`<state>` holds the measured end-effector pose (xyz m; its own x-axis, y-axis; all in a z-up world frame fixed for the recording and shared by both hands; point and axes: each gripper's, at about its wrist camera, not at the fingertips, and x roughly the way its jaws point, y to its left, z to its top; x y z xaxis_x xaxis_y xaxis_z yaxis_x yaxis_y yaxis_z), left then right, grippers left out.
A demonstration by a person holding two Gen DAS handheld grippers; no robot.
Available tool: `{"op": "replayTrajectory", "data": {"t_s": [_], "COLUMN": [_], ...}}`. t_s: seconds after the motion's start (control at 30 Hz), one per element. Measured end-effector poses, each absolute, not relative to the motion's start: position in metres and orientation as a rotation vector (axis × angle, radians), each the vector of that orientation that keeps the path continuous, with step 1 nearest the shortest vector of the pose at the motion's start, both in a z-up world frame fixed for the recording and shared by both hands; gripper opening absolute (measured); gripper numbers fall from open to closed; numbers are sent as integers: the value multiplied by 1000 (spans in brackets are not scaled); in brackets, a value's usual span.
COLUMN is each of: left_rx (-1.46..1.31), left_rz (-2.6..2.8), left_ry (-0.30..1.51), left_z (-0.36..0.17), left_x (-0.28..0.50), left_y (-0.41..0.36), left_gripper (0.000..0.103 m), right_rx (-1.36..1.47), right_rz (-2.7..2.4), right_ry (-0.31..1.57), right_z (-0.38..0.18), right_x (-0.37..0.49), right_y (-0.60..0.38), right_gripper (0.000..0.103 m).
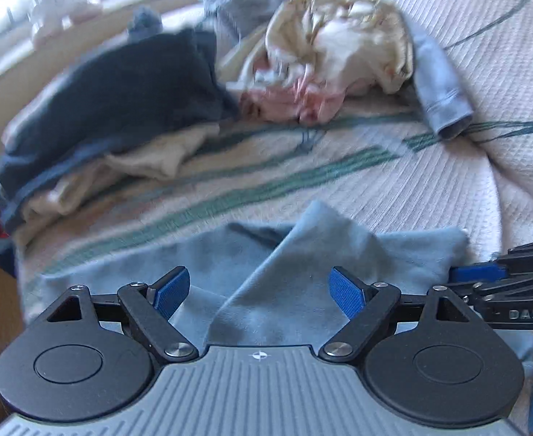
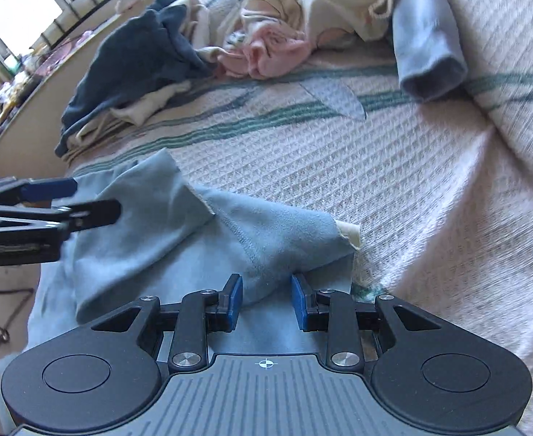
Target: Fold clothes
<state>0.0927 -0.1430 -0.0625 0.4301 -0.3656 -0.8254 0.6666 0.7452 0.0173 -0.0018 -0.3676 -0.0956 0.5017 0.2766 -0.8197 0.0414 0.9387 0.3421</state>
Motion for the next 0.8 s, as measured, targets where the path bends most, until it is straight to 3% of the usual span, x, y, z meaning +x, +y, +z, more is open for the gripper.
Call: {"op": "replayTrajectory", "data": {"t_s": [0.07, 0.1, 0.13, 0.17, 0.4, 0.5, 0.6, 0.8], "left_rx": [312, 285, 261, 247, 275, 255, 236, 216], "left_rz": [-692, -706, -716, -718, -662, -635, -607, -599], "left_ry": [933, 932, 918, 905, 826, 844, 861, 887], "left_z": [-66, -66, -62, -59, -43, -43, -43, -43], "left_x": [99, 101, 104, 107, 133, 134, 136, 111], "left_y": [-140, -139, -139, -141, -148, -129, -111, -76], "left_gripper": [70, 63, 48, 40, 40, 45, 47, 53], "right_rx": [324, 316, 301, 284, 256, 249, 262, 275], "right_rz": [152, 155, 148, 139, 60, 0, -9, 45], "right_ry": [1018, 1007, 982, 953, 902, 916, 944, 881], "right_z": [-91, -89, -84, -79, -74, -89, -98, -66], "right_x": [2, 4, 6, 9, 56, 71, 78, 71], "right_y": [-368, -368, -369, -370, -381, -384, -388, -389], "right_gripper": [21, 11, 10, 10, 9, 16, 16, 19]}}
